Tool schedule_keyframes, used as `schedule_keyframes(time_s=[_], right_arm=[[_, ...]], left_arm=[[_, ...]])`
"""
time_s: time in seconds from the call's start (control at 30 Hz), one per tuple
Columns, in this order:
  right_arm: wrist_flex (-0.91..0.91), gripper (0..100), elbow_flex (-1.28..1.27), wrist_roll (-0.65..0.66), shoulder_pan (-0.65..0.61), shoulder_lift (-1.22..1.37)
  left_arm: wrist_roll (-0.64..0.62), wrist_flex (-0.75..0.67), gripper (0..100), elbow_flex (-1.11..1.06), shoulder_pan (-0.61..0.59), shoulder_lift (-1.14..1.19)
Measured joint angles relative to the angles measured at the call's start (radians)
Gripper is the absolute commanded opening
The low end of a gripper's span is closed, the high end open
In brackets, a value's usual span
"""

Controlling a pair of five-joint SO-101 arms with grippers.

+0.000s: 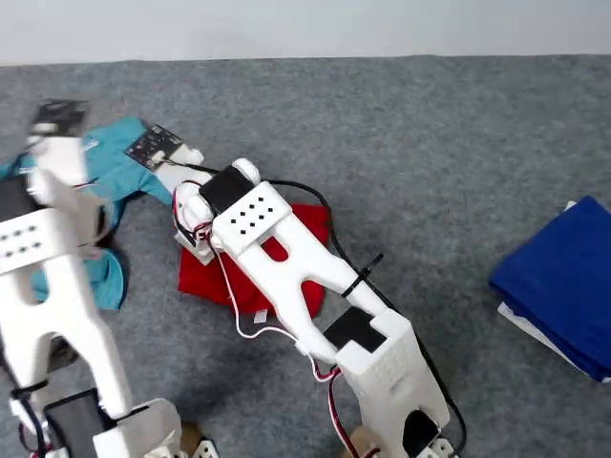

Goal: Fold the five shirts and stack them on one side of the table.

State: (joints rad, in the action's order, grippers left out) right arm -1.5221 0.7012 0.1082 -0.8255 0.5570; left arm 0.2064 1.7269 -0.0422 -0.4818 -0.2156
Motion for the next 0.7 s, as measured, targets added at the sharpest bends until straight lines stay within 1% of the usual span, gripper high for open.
schedule_keyframes(time_s=[0.17, 0.37, 0.47, 0.53, 0.57, 0.63, 0.7], right_arm=[[-0.091, 19.8, 0.052, 0.002, 0.012, 0.000], [-0.147, 18.8, 0.052, 0.003, 0.137, 0.002], [-0.163, 10.3, 0.054, 0.005, 0.192, 0.041], [-0.167, 2.2, 0.054, 0.037, 0.213, 0.077], [-0.172, 0.2, 0.054, 0.058, 0.215, 0.094], [-0.173, 2.0, 0.054, 0.095, 0.213, 0.132], [-0.173, 0.9, 0.054, 0.115, 0.210, 0.173]], left_arm=[[0.002, 0.000, 0, 0.000, -0.132, 0.000], [0.003, 0.000, 0, 0.000, -0.267, 0.000], [0.041, 0.000, 0, 0.000, -0.339, 0.000], [0.064, 0.000, 0, 0.000, -0.379, 0.000], [0.078, 0.000, 0, 0.000, -0.402, 0.000], [0.097, 0.000, 0, 0.000, -0.443, 0.000], [0.120, 0.000, 0, 0.000, -0.479, 0.000]])
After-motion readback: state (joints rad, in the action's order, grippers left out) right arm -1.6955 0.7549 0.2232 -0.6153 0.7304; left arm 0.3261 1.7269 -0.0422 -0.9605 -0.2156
